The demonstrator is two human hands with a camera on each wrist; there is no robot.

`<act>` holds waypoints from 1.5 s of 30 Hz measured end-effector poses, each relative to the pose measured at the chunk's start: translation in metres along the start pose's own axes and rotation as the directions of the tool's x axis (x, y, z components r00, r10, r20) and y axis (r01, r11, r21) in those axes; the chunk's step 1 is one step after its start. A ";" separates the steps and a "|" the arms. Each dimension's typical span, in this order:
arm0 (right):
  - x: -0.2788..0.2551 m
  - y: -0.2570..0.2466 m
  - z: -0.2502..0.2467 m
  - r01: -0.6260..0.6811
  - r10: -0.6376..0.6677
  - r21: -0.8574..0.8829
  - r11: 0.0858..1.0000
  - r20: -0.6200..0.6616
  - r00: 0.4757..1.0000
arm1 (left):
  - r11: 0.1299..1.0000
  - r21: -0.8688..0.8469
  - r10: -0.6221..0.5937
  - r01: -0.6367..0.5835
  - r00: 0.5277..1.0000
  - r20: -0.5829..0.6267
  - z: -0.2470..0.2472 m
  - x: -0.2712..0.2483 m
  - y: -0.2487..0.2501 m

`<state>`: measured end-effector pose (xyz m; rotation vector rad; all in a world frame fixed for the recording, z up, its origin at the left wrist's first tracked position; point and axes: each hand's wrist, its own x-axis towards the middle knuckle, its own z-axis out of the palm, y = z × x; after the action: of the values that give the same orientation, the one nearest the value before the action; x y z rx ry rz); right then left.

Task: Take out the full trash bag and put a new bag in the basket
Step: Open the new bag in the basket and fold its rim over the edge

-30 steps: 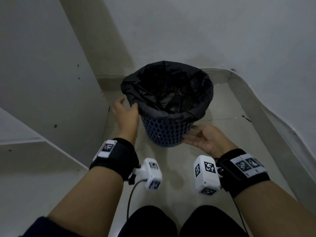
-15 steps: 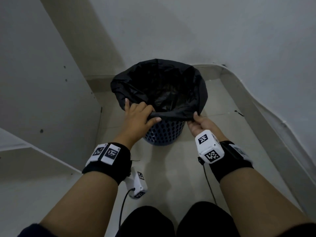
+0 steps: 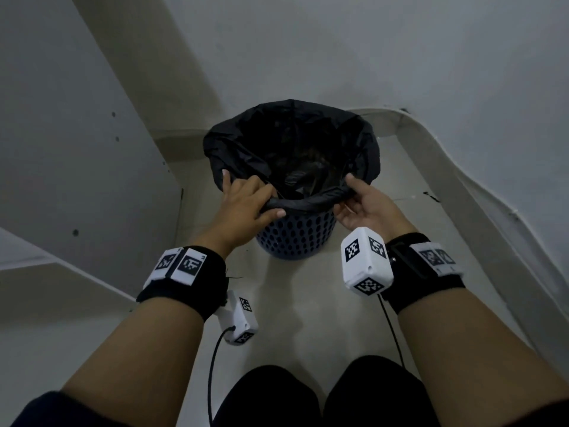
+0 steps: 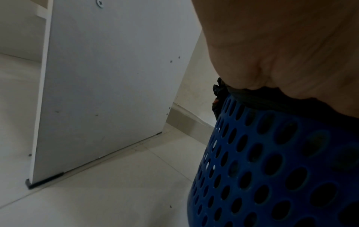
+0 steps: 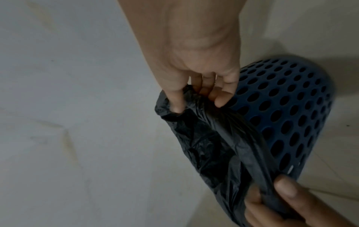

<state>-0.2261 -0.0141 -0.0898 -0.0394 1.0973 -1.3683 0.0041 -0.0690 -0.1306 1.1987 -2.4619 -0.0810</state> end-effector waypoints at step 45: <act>0.000 0.059 -0.003 -0.053 0.018 0.290 0.955 0.121 0.992 | 0.999 0.043 -0.005 0.003 0.999 0.042 -0.008 0.003 0.016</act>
<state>-0.1842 0.0039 -0.1266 0.1151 0.7847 -1.4651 -0.0062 -0.0604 -0.1188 1.2317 -2.5098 -0.0556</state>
